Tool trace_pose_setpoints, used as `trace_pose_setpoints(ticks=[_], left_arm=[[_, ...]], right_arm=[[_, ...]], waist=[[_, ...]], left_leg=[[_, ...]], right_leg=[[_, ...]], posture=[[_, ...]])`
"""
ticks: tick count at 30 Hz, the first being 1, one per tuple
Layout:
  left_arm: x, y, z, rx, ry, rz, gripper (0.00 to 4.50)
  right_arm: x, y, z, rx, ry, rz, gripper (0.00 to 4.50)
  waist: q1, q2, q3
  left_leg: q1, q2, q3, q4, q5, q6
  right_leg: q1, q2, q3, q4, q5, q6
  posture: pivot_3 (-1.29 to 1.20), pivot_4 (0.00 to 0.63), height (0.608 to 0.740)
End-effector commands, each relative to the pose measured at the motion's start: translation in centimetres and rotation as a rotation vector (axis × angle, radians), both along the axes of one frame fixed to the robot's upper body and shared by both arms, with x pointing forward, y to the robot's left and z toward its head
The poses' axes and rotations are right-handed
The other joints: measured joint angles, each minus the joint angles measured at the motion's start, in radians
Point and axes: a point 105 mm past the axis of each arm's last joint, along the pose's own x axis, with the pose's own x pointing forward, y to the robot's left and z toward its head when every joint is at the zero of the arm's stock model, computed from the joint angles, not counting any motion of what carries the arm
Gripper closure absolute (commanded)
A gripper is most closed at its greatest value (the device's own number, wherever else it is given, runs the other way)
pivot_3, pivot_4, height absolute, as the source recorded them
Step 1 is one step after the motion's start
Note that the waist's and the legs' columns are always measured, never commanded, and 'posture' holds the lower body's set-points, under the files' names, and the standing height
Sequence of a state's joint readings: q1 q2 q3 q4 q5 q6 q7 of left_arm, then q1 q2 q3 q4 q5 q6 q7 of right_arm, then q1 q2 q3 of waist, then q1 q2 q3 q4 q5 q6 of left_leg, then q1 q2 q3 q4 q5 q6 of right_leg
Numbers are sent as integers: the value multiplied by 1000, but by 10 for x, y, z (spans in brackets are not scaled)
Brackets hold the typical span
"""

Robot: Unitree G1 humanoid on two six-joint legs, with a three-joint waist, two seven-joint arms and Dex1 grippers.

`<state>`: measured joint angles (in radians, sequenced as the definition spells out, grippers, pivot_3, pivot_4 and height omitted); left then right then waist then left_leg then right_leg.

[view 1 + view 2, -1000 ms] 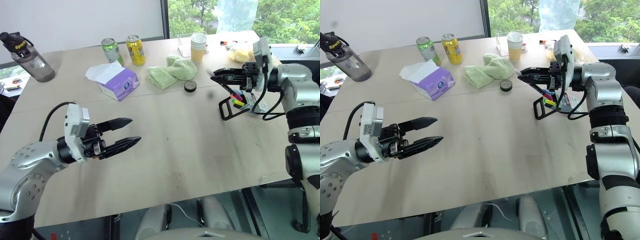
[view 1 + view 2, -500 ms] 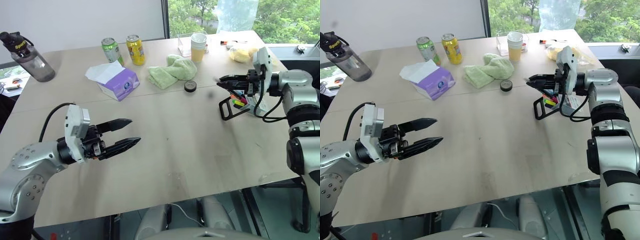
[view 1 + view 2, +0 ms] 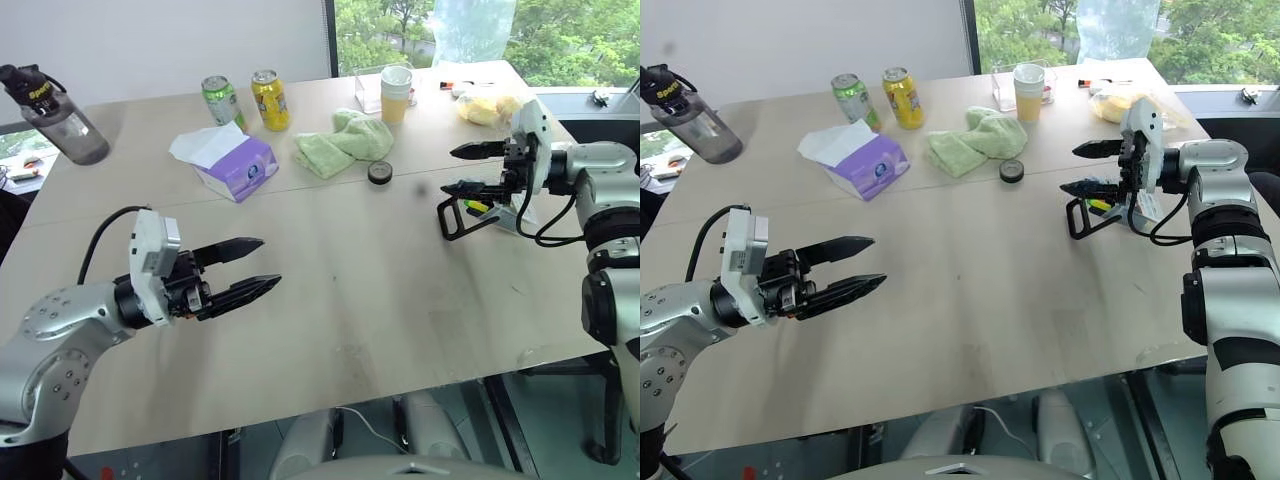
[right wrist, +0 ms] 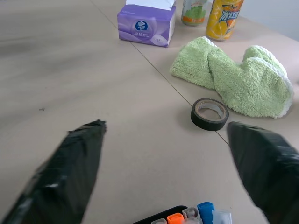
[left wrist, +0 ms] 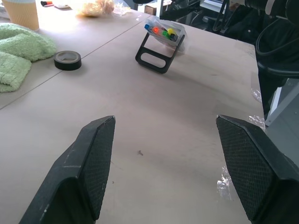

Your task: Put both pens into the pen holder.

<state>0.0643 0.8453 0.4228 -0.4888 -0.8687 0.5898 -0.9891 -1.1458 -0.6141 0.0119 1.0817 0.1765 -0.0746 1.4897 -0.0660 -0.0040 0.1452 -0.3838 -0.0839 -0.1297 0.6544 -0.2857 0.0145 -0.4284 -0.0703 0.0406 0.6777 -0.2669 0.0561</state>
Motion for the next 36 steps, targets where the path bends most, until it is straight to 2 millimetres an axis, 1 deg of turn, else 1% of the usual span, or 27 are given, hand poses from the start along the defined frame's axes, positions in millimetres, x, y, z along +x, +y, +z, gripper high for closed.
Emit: trace_pose_setpoints(ticks=[1, 4, 6, 10, 13, 14, 17, 19, 20, 22, 24, 26, 27, 28, 30, 32, 34, 36], left_arm=[[-2, -1, 8, 2, -39, -10, 981], [-2, -1, 8, 4, -39, -9, 981], [-1, 0, 6, 13, -36, -4, 981], [-3, 1, 2, 23, -23, 1, 981], [-3, 2, -6, 53, -9, 13, 981], [-3, 2, -6, 52, -9, 15, 981], [2, 1, -6, 5, -29, 51, 981], [10, -1, -15, -12, -36, 108, 981], [14, -3, -24, -14, -23, 141, 981], [13, -9, -46, 40, 4, 174, 981], [20, -9, -60, 75, 5, 265, 981], [27, -9, -74, 126, -24, 374, 981], [26, -11, -81, 144, -30, 402, 981], [22, -16, -87, 147, -21, 403, 981], [11, -23, -94, 115, -5, 386, 981], [4, -24, -99, 91, 8, 405, 981], [-1, -24, -104, 101, 25, 415, 981], [-3, -26, -104, 93, 29, 413, 981]], right_arm=[[-6, 3, 24, 32, -58, 65, 39], [-10, 9, 31, 47, -69, 106, 39], [-20, 19, 37, 47, -87, 181, 39], [-54, 41, 50, 69, -83, 326, 39], [-88, 60, 47, 113, -49, 410, 39], [-94, 63, 45, 121, -42, 420, 39], [-116, 79, 8, 132, 32, 404, 39], [-118, 83, -20, 133, 59, 334, 39], [-118, 84, -37, 122, 71, 293, 39], [-114, 79, -69, 94, 94, 189, 39], [-110, 69, -95, 96, 123, 76, 39], [-114, 54, -119, 70, 107, 1, 39], [-118, 49, -126, 58, 95, -15, 39], [-121, 45, -128, 71, 89, -38, 39], [-122, 42, -123, 122, 76, -94, 39], [-124, 41, -119, 163, 65, -141, 39], [-125, 39, -119, 172, 55, -165, 39], [-126, 38, -120, 171, 49, -184, 39]], waist=[[0, 0, 0], [-1, 0, 0], [-1, 0, 0], [0, 0, 0], [10, 0, 0], [15, 0, 0], [28, 0, 0], [36, -2, -2], [39, -2, -2], [48, -2, -2], [50, -2, -2], [55, -2, -2], [56, -2, -2], [57, -2, -2], [51, -2, -2], [48, -2, -2], [53, -2, -2], [54, -2, -2]], left_leg=[[0, 0, 0, 0, 0, 0], [0, 0, 0, 0, 0, 0], [0, 0, 0, 0, 0, 0], [0, 0, -1, 0, 0, 0], [-1, 0, -2, 0, 0, 0], [-1, 0, -2, 0, 0, 0], [-1, 0, -2, 1, 0, 0], [0, 0, -2, 1, 0, 0], [1, 0, -3, 1, 0, 0], [2, -1, -2, 2, 0, 0], [2, -1, -1, 4, -1, 1], [3, -1, -2, 5, -1, 1], [4, -1, -3, 5, -1, 1], [4, -1, -3, 5, -1, 1], [4, -1, -3, 5, -1, 1], [5, 0, -1, 5, -1, 1], [7, 0, -2, 6, -1, 1], [11, 0, -3, 5, -1, 1]], right_leg=[[0, 0, 0, 0, 0, 0], [0, 0, 0, 0, 0, 0], [0, 0, 0, 0, 0, 0], [0, 0, 0, 0, 0, 0], [0, 0, -1, -1, 0, 0], [0, 0, -1, -1, 0, 0], [0, 0, -1, 0, 0, 0], [2, 0, -2, -1, 0, 0], [3, 0, -3, -1, 0, 0], [4, -1, -2, -1, 0, 0], [5, -1, -1, -1, 0, 0], [6, 0, -2, 0, 0, 0], [7, 0, -3, 0, 0, 0], [8, 0, -3, 0, 0, 0], [8, 0, -2, 0, 0, 0], [8, 0, 0, 0, 0, 0], [10, 0, -1, 0, 0, 0], [15, 0, -3, 0, 0, 0]], posture=[[0, 150, 740], [0, 150, 740], [0, 150, 740], [0, 150, 740], [0, 150, 740], [0, 150, 740], [0, 150, 740], [0, 150, 740], [0, 150, 740], [0, 150, 740], [0, 150, 740], [0, 150, 740], [0, 150, 740], [0, 150, 740], [0, 150, 740], [0, 150, 740], [0, 150, 740], [0, 150, 740]])
